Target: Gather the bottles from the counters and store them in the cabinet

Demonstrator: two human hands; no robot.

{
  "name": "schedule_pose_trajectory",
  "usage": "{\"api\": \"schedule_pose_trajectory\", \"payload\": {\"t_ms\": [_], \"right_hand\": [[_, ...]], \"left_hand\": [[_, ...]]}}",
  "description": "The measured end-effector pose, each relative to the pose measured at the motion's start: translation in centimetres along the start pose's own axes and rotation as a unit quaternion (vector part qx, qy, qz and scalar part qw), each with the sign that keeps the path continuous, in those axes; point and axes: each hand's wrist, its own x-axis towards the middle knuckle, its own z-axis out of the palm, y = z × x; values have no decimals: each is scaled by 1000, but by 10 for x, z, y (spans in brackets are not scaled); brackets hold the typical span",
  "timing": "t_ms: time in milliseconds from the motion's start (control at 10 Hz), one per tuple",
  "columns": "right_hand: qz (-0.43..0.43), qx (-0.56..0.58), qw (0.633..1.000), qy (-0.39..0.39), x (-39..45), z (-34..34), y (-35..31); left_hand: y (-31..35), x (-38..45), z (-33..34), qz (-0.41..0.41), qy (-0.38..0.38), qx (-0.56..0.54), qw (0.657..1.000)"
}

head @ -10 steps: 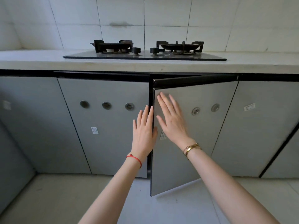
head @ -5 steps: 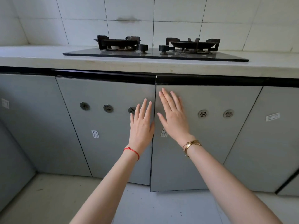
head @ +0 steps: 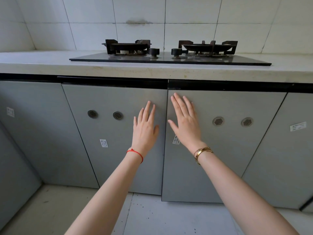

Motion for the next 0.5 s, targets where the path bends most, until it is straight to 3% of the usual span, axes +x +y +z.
{"api": "schedule_pose_trajectory", "payload": {"t_ms": [300,500], "right_hand": [[3,1,1000,-7,-2,-5,-3],[19,51,999,4,-7,-26,-14]], "left_hand": [[-1,-2,-8,9,-11,-28,999],[-3,-21,-37,19,31,-49,998]]}}
